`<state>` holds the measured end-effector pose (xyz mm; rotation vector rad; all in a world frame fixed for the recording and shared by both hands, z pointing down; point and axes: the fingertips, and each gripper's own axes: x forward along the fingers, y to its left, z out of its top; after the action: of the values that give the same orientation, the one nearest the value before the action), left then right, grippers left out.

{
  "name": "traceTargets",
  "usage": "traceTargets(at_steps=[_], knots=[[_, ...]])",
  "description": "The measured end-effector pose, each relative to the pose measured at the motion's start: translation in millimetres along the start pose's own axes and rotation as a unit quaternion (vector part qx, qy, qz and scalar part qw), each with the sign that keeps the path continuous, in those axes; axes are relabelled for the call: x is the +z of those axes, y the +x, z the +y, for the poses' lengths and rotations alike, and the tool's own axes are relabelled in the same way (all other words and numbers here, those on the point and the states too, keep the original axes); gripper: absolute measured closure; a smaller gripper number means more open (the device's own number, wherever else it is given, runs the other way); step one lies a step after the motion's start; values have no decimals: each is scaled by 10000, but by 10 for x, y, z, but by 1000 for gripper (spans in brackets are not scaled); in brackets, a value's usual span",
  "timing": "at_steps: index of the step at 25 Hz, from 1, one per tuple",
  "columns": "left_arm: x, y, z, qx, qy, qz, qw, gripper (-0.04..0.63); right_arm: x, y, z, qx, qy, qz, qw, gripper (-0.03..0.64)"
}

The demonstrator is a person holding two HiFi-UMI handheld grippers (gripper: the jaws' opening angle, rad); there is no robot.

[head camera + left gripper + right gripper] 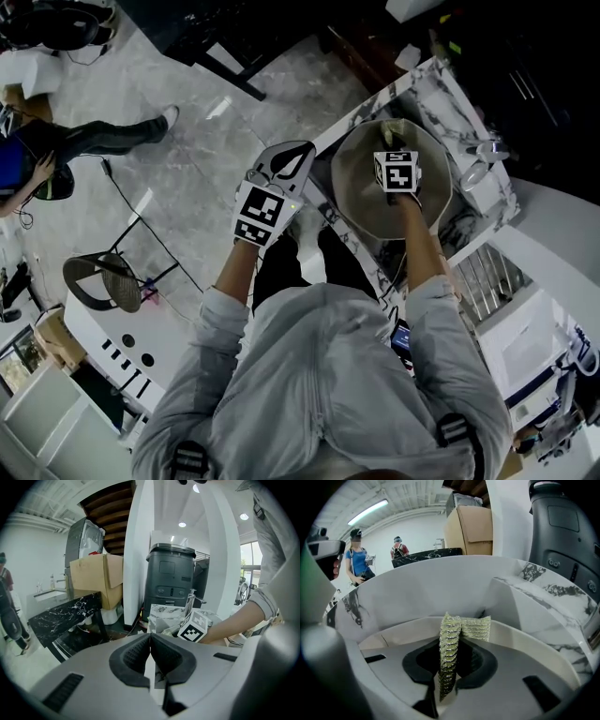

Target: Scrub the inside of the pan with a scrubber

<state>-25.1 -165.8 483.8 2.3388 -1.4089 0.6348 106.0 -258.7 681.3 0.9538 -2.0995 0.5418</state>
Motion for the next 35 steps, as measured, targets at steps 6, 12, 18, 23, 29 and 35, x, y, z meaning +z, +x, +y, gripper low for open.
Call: traceTargets(at_steps=[6,12,18,23,29,35], knots=[[-45,24,53,9,-30,51,10000,572,-18,82,171,490,97,-77,9987,529],[-34,35,54,-4,-33,40,10000,572,82,76,426,1080,340,-271,9932,529],[-8,20,35,-5,-26,-2,10000,572,105,49,660,1553,354,-237,9870,529],[-5,3,19,-6,-35,-23,10000,572,79,-4,778,2071,413,-118,9774,528],[13,-44,9,-3,-19,-52,10000,572,12,-167,1092,2888,362,65,9567,529],[19,-97,-26,-13,2,-84,10000,572,-165,-405,1456,3762,99,463,9253,529]])
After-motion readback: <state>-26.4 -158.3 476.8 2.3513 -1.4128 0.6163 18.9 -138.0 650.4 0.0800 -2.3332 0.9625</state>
